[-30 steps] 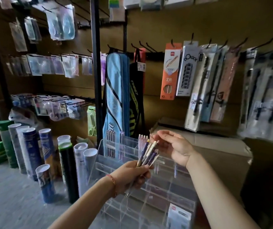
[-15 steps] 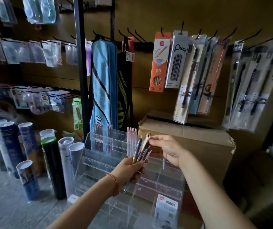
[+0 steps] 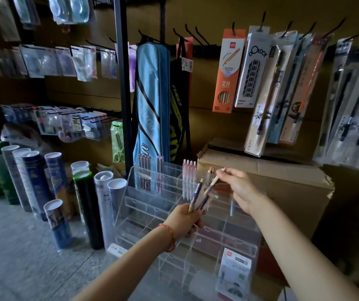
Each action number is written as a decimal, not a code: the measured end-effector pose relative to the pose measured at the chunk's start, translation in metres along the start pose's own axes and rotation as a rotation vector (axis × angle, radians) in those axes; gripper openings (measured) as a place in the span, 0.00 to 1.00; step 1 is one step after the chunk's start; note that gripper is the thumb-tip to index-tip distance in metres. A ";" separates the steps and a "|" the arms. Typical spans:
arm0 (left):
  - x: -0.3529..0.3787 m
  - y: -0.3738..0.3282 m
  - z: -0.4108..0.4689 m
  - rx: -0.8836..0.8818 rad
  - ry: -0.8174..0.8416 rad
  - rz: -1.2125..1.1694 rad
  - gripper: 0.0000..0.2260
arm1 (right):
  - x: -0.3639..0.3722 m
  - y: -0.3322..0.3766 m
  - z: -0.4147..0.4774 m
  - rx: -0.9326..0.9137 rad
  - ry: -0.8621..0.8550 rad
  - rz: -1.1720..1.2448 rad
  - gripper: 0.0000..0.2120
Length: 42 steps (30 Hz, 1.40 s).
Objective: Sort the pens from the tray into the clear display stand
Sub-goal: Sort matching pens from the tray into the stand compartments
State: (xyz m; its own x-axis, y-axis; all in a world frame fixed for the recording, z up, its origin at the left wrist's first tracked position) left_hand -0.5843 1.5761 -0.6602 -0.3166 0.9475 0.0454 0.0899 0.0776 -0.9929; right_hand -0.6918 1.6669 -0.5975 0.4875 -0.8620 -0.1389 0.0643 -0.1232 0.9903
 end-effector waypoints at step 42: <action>0.037 0.034 0.050 0.150 -0.127 0.243 0.12 | -0.036 -0.052 -0.001 -0.128 0.046 -0.744 0.14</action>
State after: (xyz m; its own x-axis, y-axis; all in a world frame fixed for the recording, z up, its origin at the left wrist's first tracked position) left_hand -0.6406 1.5980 -0.6979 -0.4192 0.8857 -0.1997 0.0403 -0.2016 -0.9786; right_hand -0.7122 1.7044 -0.6443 0.3118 -0.5516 -0.7737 0.4898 -0.6045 0.6283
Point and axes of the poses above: each hand's wrist, its own z-axis towards the middle knuckle, its own x-axis out of the palm, y = z × x, the point moved 8 cm from there along z, towards the middle knuckle, and after that the axes turned 13 degrees about -z, right-handed, at the moved point
